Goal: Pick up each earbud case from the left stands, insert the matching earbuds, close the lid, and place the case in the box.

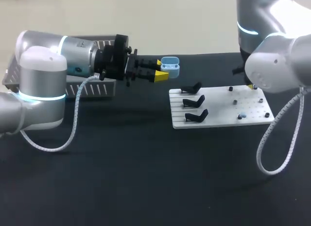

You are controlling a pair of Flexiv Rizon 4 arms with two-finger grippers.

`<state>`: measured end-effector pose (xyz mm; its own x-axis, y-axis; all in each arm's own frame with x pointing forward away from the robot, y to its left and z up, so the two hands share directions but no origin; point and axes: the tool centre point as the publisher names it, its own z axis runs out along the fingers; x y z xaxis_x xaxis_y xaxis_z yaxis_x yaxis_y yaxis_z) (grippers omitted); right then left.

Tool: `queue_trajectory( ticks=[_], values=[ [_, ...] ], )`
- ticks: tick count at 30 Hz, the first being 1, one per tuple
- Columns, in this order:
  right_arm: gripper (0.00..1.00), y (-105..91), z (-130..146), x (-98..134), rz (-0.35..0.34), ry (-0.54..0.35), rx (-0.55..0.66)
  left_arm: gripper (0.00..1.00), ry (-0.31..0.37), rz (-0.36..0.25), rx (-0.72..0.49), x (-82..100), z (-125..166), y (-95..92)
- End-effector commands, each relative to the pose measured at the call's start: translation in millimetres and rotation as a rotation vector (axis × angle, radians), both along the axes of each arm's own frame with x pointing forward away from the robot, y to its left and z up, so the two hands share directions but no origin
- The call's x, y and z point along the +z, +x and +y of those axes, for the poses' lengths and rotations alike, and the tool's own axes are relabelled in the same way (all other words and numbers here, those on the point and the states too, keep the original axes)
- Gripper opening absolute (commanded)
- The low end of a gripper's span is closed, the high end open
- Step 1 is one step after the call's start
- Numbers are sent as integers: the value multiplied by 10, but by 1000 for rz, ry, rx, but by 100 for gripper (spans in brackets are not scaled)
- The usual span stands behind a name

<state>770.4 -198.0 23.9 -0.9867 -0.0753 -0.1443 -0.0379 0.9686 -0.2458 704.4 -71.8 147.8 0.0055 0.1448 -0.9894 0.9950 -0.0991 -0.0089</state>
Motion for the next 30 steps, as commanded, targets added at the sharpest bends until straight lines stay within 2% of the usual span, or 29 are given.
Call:
queue_trajectory(
  ticks=[1, 9, 15, 21, 30],
  values=[
    [26, 1, -14, -11, -6, -1, -4, 0, -3, -4, 6, -9, -1, -16],
    [0, 13, -41, -23, -4, -2, -4, 0, -3, -4, 6, -9, -1, -16],
    [0, -29, -63, 48, -9, -1, -4, 0, -3, -4, 6, -9, -1, -16],
    [0, -211, -44, 445, -49, 38, -53, 0, -3, -4, 6, -9, -1, -16],
    [0, -519, 41, 887, 58, 98, -121, 0, -3, -4, 6, -9, -1, -16]
  ],
)
